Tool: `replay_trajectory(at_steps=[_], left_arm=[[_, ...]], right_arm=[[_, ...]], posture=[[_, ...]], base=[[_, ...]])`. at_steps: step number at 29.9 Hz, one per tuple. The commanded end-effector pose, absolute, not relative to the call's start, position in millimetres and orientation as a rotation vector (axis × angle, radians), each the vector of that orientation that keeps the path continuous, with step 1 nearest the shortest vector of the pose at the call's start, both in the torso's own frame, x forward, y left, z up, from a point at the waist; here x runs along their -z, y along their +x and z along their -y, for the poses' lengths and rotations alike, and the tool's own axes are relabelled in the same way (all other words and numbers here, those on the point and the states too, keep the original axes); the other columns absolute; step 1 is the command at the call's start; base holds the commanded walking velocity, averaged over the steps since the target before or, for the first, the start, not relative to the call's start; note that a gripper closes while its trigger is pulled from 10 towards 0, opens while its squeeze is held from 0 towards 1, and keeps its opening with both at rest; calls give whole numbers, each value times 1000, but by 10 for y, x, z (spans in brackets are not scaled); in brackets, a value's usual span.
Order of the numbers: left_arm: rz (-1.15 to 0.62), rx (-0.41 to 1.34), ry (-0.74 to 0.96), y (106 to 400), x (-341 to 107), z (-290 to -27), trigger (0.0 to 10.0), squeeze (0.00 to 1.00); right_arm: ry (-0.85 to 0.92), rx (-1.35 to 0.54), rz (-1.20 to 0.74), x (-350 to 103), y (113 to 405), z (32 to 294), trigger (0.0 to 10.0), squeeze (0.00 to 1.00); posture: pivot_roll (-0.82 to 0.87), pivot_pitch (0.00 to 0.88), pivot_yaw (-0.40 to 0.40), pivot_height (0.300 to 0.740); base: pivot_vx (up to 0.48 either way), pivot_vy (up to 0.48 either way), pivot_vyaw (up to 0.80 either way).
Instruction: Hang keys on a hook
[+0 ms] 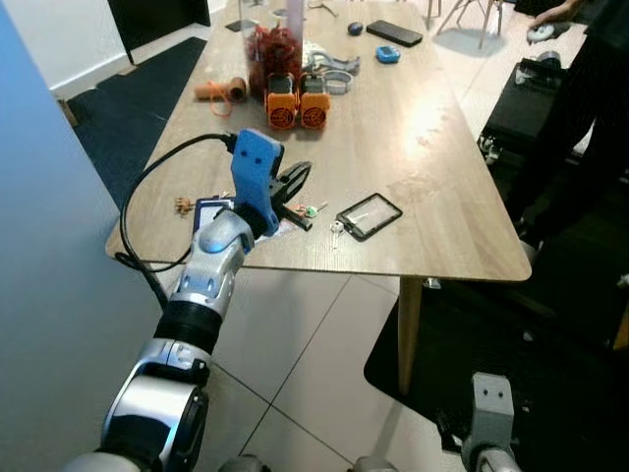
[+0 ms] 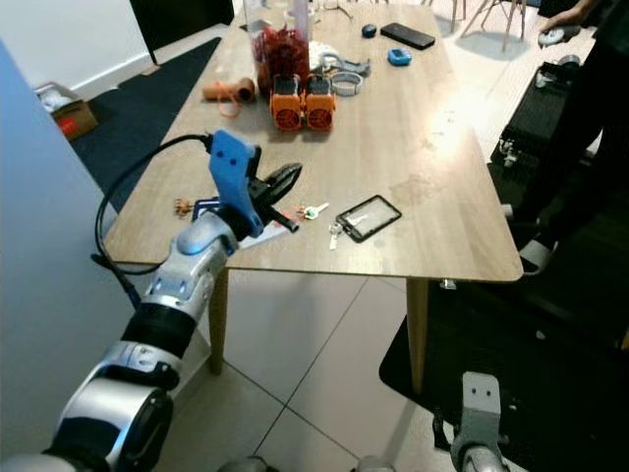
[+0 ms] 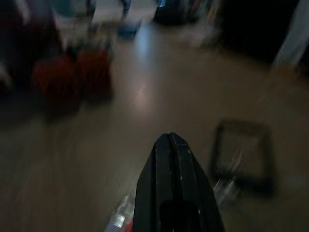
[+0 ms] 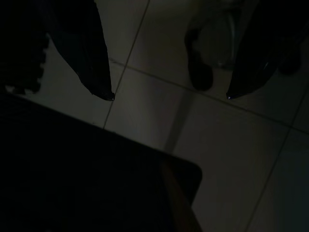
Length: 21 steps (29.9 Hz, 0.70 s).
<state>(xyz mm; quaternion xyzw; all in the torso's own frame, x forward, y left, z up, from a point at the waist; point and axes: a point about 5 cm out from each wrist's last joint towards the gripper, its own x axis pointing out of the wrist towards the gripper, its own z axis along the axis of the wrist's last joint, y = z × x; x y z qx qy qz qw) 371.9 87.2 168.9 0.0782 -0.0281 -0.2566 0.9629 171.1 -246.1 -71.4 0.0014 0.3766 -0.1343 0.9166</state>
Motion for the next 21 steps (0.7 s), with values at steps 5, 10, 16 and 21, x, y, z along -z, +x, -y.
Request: replay_trajectory(at_steps=[5, 10, 16, 21], left_arm=[[-17, 401, 254, 3800, -1663, -952, 10000, 1000], [-4, 356, 242, 3827, -1619, -1009, 10000, 1000], [5, 432, 167, 3773, -1575, -900, 10000, 478], [-18, 504, 128, 3731, -1523, -789, 10000, 0]], right_arm=[[13, 280, -779, 726, 1722, 2411, 10000, 0], [18, 282, -784, 742, 1691, 2401, 10000, 0], [16, 273, -796, 753, 1674, 2398, 10000, 0], [15, 268, -793, 740, 1709, 2396, 10000, 0]], posture=[[15, 90, 34, 740], [19, 94, 30, 740], [27, 104, 19, 740], [28, 108, 18, 740]], base=[[0, 0, 0], [0, 0, 0], [0, 0, 0], [0, 0, 0]])
